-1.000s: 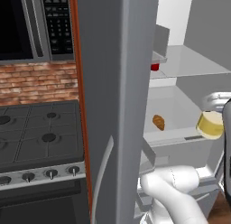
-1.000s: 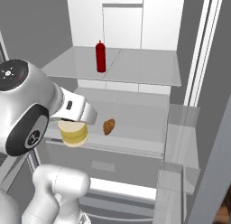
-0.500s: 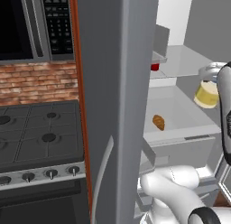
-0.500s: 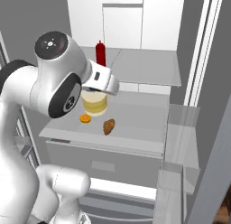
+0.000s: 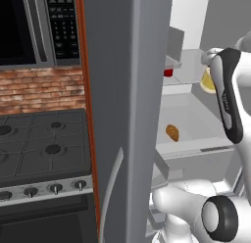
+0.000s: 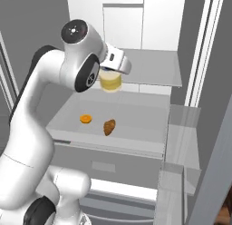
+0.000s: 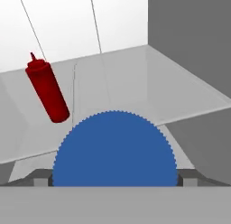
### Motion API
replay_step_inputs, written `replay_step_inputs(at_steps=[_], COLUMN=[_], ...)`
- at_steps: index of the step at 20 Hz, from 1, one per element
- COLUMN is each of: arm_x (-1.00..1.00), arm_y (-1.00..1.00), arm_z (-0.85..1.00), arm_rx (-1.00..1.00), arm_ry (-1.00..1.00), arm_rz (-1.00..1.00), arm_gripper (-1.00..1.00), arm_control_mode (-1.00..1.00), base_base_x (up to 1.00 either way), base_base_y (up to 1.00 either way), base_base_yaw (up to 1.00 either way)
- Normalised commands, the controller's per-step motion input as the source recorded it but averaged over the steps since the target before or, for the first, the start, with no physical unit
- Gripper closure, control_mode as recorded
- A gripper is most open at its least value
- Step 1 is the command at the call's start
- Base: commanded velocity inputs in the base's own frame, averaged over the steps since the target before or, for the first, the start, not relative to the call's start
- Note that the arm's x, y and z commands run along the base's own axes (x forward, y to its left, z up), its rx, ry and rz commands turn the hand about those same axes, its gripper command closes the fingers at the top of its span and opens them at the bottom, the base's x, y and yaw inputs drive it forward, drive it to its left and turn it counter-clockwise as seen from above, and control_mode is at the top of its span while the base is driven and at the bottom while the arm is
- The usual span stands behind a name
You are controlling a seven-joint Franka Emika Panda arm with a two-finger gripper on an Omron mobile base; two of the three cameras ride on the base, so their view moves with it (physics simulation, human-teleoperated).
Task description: Place the mayonnaise and ketchup from the counter to the top shelf of the fridge. If the existing items in the fridge are on the top shelf, move them to other shelves.
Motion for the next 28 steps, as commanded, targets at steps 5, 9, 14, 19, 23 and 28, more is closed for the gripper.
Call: replay_step_inputs(at_steps=[5, 9, 14, 19, 23, 28], arm_x=[0.79, 0.49, 0.67, 0.64, 0.54, 0.37], arm_y=[-0.47, -0.29, -0.24, -0.12, -0.03, -0.02], arm_z=[0.07, 0.0, 0.0, 0.0, 0.0, -0.03], arm_rx=[0.04, 0.0, 0.0, 0.0, 0.0, 0.0], arm_ry=[-0.08, -0.11, 0.0, 0.03, 0.02, 0.0], arm_rz=[0.0, 0.02, 0.04, 0.04, 0.03, 0.03], arm_gripper=[1.0, 1.0, 1.0, 1.0, 1.0, 1.0], arm_control_mode=[-1.0, -1.0, -1.0, -1.0, -1.0, -1.0], base_base_x=[0.0, 0.0, 0.0, 0.0, 0.0, 0.0], base_base_y=[0.0, 0.0, 0.0, 0.0, 0.0, 0.0], base_base_yaw=[0.0, 0.0, 0.0, 0.0, 0.0, 0.0])
